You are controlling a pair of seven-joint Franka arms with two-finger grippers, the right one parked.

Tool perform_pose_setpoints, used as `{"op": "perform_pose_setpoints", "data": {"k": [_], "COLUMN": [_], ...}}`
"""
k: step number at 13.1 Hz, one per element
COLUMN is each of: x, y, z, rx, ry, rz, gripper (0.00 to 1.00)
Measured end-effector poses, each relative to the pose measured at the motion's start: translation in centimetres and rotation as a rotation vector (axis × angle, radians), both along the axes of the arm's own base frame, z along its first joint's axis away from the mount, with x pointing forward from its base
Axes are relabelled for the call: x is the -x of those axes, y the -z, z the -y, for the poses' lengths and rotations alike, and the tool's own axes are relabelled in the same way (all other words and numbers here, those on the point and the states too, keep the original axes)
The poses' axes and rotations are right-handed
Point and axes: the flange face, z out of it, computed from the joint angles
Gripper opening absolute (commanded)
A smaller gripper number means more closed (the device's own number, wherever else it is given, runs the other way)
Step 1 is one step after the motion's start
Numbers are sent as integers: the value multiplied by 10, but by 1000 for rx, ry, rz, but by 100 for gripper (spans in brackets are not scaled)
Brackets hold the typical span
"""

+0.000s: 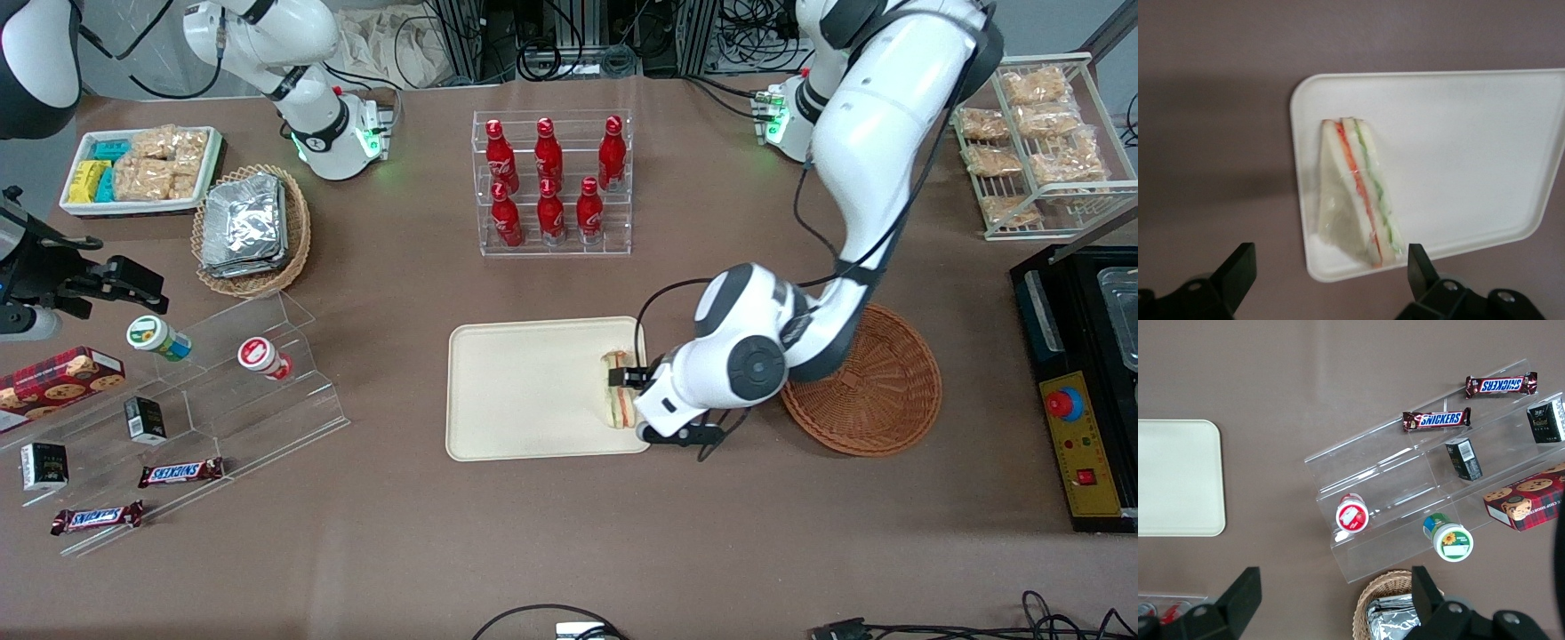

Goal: Place sandwich from basket to tray

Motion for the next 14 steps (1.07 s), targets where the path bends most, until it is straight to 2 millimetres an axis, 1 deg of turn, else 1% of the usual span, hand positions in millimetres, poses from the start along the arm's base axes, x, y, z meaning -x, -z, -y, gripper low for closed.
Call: {"op": "perform_pose_setpoints", "data": {"k": [2,4,6,8,10,11,12,14], "x": [-5,-6,2,20,37,43,48,54], "y": [-62,-120,-170,-209,-234,-241,-244,-241], "z": [-40,-97,-159,-207,-242,-252,-257,-265], "rx": [-27,-62,-92,-127,-212,-252,-280,-303], "ry": [-28,-76,-78,-30,40,78,99,100], "rz": [17,20,7,-3,-8,-12,-19,-36], "gripper": [100,100,100,100,100,100,100,100]}}
